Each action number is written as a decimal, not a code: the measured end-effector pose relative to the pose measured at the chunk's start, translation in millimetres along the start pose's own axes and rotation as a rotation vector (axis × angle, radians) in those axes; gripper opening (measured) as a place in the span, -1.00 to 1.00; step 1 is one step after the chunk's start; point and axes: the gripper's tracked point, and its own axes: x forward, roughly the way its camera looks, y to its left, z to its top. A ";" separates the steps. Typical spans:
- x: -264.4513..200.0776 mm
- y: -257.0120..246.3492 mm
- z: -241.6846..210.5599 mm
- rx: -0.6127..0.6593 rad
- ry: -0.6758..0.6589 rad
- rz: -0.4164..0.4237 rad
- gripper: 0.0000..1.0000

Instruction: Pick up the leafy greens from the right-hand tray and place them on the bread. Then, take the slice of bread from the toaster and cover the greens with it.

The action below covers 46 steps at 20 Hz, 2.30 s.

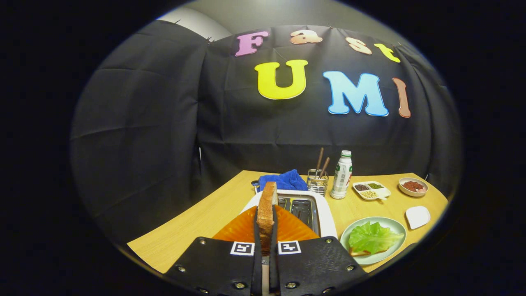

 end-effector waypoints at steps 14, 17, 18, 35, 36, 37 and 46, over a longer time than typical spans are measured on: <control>-26.3 -11.1 49.7 0.080 -0.075 0.023 -0.87; -33.5 -21.4 64.1 0.108 -0.084 0.028 -0.87; -36.1 -30.1 69.1 0.111 -0.094 0.015 -0.87; -49.9 -179.6 36.9 0.055 -0.055 -0.136 -0.87; -48.8 -185.8 34.0 0.048 -0.051 -0.146 -0.87; -49.5 -194.5 30.7 0.039 -0.047 -0.163 -0.87; -52.0 -212.0 2.0 0.052 -0.006 -0.132 -0.87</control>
